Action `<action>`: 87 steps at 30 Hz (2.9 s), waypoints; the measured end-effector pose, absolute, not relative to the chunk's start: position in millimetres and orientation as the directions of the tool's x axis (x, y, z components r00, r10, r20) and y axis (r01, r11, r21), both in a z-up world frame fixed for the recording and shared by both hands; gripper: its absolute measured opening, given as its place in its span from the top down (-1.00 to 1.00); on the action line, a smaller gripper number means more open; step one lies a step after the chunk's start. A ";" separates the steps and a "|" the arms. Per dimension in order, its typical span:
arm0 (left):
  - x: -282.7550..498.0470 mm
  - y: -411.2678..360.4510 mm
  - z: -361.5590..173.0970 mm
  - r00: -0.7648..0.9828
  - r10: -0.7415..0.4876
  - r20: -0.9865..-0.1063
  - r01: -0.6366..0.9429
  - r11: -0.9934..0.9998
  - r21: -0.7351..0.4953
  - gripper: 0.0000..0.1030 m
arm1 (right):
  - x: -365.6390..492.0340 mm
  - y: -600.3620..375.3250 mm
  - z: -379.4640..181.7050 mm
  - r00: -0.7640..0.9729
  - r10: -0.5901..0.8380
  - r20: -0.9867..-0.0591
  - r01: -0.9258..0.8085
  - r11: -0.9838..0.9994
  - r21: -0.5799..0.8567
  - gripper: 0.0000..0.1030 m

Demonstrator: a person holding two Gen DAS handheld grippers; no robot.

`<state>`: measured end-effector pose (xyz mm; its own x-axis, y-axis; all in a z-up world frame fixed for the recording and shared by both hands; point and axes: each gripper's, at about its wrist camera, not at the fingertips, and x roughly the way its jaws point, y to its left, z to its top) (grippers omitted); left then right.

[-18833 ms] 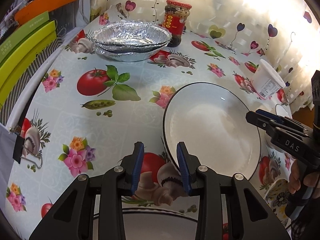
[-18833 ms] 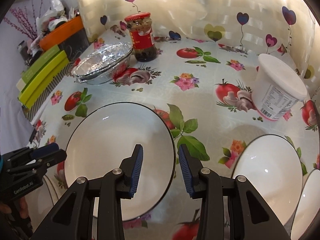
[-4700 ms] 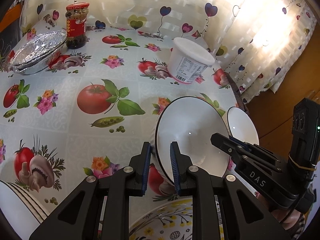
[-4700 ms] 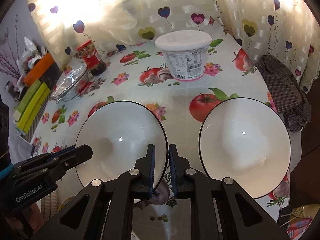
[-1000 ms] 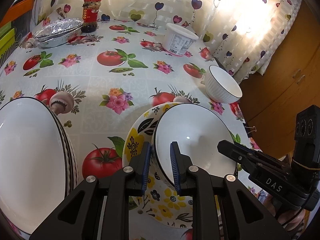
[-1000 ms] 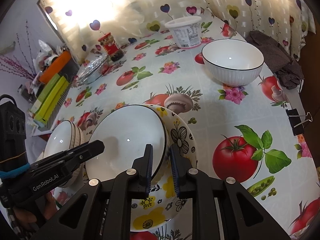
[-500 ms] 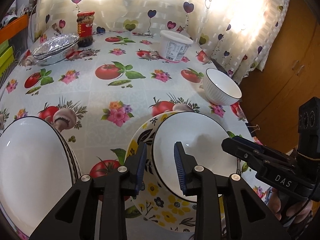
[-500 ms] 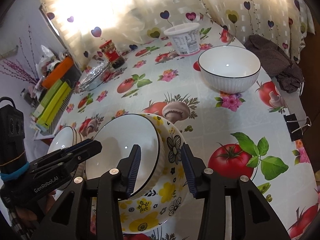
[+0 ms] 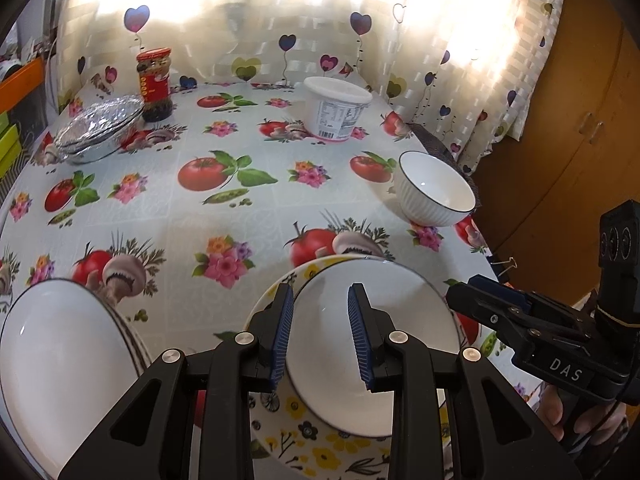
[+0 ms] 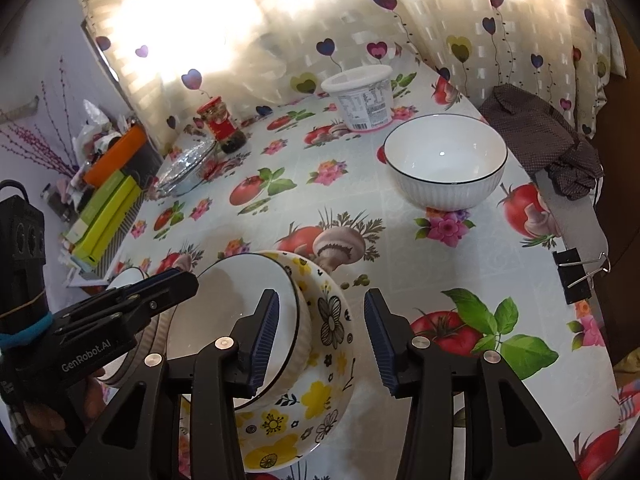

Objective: Organize plates and bowls
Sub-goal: 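Move both tools toward the remaining white bowl, then close the left tool on the remaining white bowl rim while the right tool hovers beside it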

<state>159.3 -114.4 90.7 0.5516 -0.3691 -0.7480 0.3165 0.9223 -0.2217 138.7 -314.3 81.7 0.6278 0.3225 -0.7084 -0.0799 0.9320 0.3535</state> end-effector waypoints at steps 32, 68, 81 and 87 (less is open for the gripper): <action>264.1 -208.0 102.2 0.457 -0.427 -0.780 0.439 0.871 -0.220 0.43 | 201.5 -427.7 86.3 0.696 0.062 -0.715 0.165 0.956 0.243 0.12; 314.3 -284.7 71.3 0.370 -0.280 -0.886 0.484 0.872 -0.074 0.43 | 258.1 -441.5 60.1 0.641 0.105 -0.760 0.172 0.946 0.275 0.69; 312.7 -286.0 65.1 0.335 -0.310 -0.890 0.487 0.866 -0.119 0.66 | 253.1 -437.5 59.8 0.635 0.117 -0.764 0.176 0.941 0.290 0.69; 303.4 -280.6 65.7 0.323 -0.312 -0.894 0.495 0.861 -0.122 0.66 | 239.4 -432.5 59.4 0.632 0.124 -0.765 0.181 0.936 0.301 0.69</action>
<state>303.4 -280.6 65.7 0.3229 -0.3119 -0.8936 0.4947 0.8605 -0.1216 239.4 -432.5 59.4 0.6323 0.1237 -0.7647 0.1807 0.9364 0.3009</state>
